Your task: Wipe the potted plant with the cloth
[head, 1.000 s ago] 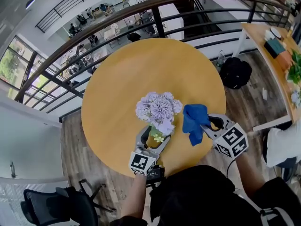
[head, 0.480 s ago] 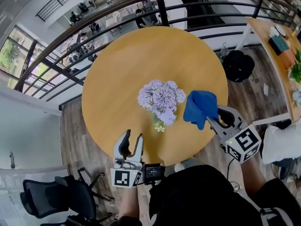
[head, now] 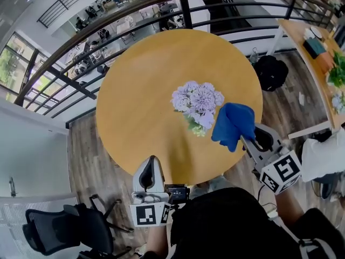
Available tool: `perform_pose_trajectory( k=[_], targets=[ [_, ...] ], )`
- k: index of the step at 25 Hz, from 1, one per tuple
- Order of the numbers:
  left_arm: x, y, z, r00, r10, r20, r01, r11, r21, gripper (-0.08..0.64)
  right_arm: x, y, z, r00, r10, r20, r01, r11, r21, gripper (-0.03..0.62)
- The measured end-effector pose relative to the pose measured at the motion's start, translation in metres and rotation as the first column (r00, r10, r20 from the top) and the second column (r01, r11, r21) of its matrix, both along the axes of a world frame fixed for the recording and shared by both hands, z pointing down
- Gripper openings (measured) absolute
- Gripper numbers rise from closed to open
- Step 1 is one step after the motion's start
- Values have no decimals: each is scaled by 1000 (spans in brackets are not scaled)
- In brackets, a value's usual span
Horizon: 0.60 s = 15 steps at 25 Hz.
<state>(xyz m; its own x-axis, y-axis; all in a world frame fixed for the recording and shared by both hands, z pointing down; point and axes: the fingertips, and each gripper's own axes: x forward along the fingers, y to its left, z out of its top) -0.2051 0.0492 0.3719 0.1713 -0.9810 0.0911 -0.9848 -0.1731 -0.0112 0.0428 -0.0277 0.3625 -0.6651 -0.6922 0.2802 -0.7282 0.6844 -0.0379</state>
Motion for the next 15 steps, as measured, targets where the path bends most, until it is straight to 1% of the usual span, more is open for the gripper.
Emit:
perform_pose_trajectory(
  k=[4, 9, 15],
  targets=[
    [-10, 6, -5, 1000, 0, -25, 1, 1000, 14, -3, -13, 15, -1, 1000, 0, -10, 0, 1000, 5, 103],
    [-18, 13, -10, 1000, 12, -28, -11, 1000, 26, -3, -21, 28, -1, 1000, 4, -21, -4, 1000, 8, 103],
    [-21, 11, -15, 999, 34, -25, -33, 999, 28, -3, -27, 33, 1, 1000, 8, -25, -8, 1000, -2, 103]
  ],
)
